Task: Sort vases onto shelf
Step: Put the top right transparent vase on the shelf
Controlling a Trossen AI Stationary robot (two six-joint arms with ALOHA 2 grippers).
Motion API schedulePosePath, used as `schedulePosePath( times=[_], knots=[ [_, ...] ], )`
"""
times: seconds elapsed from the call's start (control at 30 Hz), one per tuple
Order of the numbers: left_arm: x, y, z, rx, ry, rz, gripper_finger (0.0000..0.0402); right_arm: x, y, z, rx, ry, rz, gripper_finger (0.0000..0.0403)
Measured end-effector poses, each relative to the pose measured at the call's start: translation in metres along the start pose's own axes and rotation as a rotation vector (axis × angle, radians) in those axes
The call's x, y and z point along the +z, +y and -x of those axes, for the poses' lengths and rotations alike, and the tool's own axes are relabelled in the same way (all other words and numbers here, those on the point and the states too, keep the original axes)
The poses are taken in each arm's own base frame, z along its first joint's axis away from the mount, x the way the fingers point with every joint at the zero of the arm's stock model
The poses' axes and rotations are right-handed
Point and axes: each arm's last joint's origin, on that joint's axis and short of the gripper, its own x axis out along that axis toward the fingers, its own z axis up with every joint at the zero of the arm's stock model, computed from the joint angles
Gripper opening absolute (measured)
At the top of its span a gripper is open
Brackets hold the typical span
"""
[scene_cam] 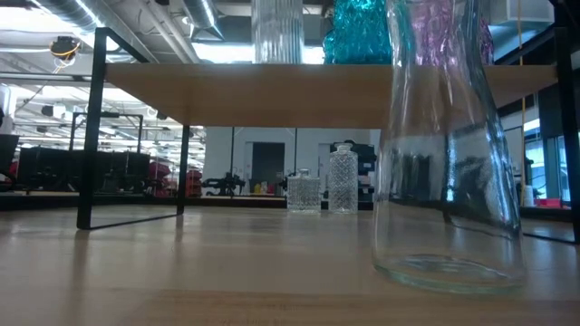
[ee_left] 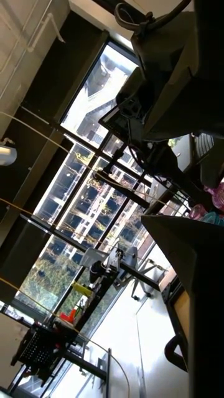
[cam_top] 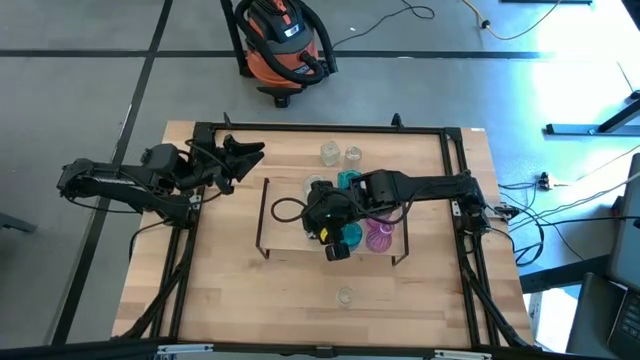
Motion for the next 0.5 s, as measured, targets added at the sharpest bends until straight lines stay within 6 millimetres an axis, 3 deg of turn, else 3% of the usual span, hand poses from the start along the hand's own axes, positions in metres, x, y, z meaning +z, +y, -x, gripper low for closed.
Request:
schedulePosePath(
  times=[0.5],
  knots=[
    [0.0003,0.0002,0.0000,0.010,-0.006,-0.003,0.0198,0.0001,0.0007,-0.0022,0.019,0.000,-0.033,0.0226]
  ],
)
